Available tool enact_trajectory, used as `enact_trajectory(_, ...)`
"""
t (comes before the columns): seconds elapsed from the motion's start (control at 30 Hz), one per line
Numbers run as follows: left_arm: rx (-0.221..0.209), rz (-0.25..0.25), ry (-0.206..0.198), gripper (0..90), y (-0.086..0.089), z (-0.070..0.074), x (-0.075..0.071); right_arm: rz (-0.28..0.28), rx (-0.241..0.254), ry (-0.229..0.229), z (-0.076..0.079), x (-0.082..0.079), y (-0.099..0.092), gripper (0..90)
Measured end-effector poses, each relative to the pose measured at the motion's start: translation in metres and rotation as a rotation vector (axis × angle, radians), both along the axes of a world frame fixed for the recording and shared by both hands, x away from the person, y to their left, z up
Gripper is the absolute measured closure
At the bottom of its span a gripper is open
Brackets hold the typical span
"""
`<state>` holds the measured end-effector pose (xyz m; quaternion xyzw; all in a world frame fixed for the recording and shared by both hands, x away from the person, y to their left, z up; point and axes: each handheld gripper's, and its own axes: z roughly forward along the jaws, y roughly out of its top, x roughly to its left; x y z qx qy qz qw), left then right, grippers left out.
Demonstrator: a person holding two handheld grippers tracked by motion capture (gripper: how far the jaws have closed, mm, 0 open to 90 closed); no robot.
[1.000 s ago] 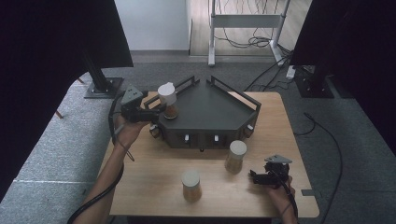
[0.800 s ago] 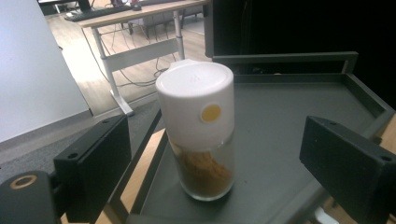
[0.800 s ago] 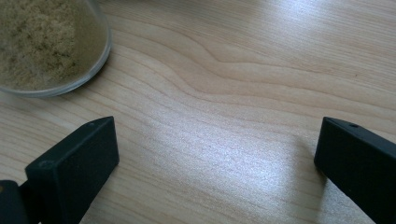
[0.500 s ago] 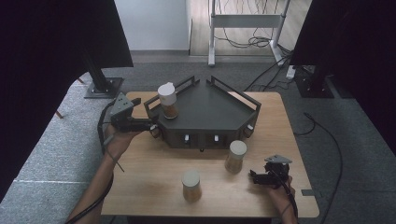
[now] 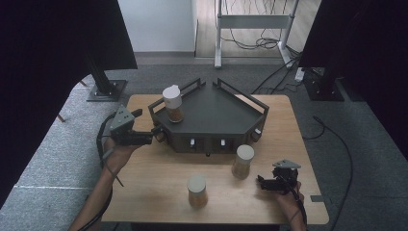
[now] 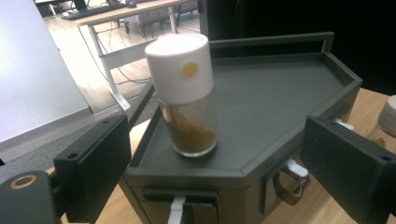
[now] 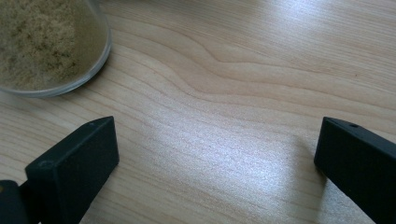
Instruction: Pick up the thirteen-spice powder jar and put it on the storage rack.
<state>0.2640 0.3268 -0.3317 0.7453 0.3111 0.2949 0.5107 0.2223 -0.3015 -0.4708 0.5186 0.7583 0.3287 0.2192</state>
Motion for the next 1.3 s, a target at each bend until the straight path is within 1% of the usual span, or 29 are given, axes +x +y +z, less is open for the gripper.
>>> enact_trajectory(0.23, 0.000, 0.000, 0.011, 8.8, 0.004, -0.009, -0.007, 0.000, 0.000, 0.000, 0.000, 0.000, 0.000, 0.0)
enact_trajectory(0.37, -0.003, 0.002, 0.022, 9.0, 0.007, -0.017, -0.012, 0.000, 0.000, 0.000, 0.000, 0.000, 0.000, 0.0)
enact_trajectory(0.43, -0.003, 0.002, 0.024, 9.1, 0.008, -0.018, -0.013, 0.000, 0.000, 0.000, 0.000, 0.000, 0.000, 0.0)
enact_trajectory(0.53, -0.003, 0.005, 0.031, 11.3, 0.010, -0.022, -0.015, 0.000, 0.000, 0.000, 0.000, 0.000, 0.000, 0.0)
enact_trajectory(0.57, -0.009, 0.006, 0.037, 11.3, 0.011, -0.025, -0.017, 0.000, 0.000, 0.000, 0.000, 0.000, 0.000, 0.0)
enact_trajectory(0.7, -0.021, 0.007, 0.046, 11.4, 0.014, -0.030, -0.019, 0.000, 0.000, 0.000, 0.000, 0.000, 0.000, 0.0)
enact_trajectory(0.87, -0.024, 0.013, 0.054, 11.3, 0.015, -0.037, -0.024, 0.000, 0.000, 0.000, 0.000, 0.000, 0.000, 0.0)
enact_trajectory(0.97, -0.035, 0.013, 0.067, 11.3, 0.017, -0.042, -0.025, 0.000, 0.000, 0.000, 0.000, 0.000, 0.000, 0.0)
enact_trajectory(1.07, -0.037, 0.017, 0.073, 11.3, 0.017, -0.047, -0.027, 0.000, 0.000, 0.000, 0.000, 0.000, 0.000, 0.0)
enact_trajectory(1.3, -0.023, 0.027, 0.086, 10.2, 0.016, -0.057, -0.032, 0.001, 0.000, 0.000, 0.000, 0.000, 0.000, 0.0)
